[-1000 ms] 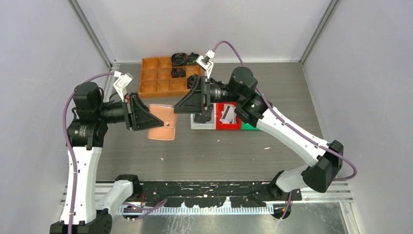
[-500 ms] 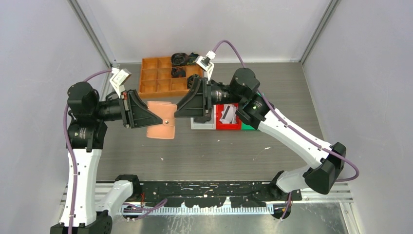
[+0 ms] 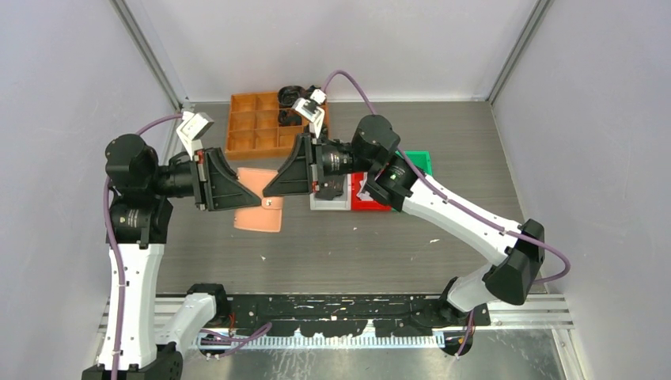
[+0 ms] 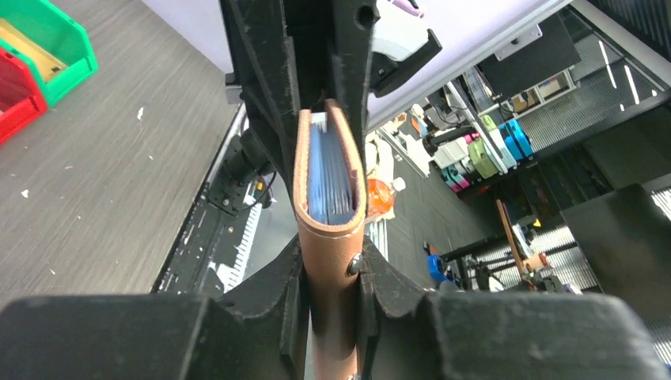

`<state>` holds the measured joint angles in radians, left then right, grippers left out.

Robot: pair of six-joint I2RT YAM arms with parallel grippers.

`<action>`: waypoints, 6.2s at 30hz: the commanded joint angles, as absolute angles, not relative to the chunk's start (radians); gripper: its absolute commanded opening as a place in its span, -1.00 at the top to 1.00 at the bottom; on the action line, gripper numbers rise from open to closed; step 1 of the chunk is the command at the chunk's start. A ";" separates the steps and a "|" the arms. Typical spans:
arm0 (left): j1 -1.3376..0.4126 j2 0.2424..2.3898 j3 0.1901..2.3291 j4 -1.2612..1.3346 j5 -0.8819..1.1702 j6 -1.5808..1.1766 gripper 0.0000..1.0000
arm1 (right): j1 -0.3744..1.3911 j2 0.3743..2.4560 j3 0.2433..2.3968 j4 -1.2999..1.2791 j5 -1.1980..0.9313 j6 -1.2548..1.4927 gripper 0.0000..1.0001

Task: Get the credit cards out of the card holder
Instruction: Open the card holder at the center of the board.

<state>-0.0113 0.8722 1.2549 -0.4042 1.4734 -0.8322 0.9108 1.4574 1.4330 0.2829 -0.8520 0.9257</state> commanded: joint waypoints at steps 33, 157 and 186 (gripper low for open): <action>0.032 0.775 1.316 -0.746 1.110 -0.276 -0.45 | 0.946 1.381 1.471 0.118 -0.392 0.798 0.99; 0.032 0.679 1.222 -0.673 0.815 -0.048 1.00 | 0.951 1.303 1.428 -0.238 0.071 0.875 -0.14; 0.032 0.592 1.123 -0.684 0.787 0.147 1.00 | 1.099 1.539 1.569 -0.089 0.049 0.908 0.05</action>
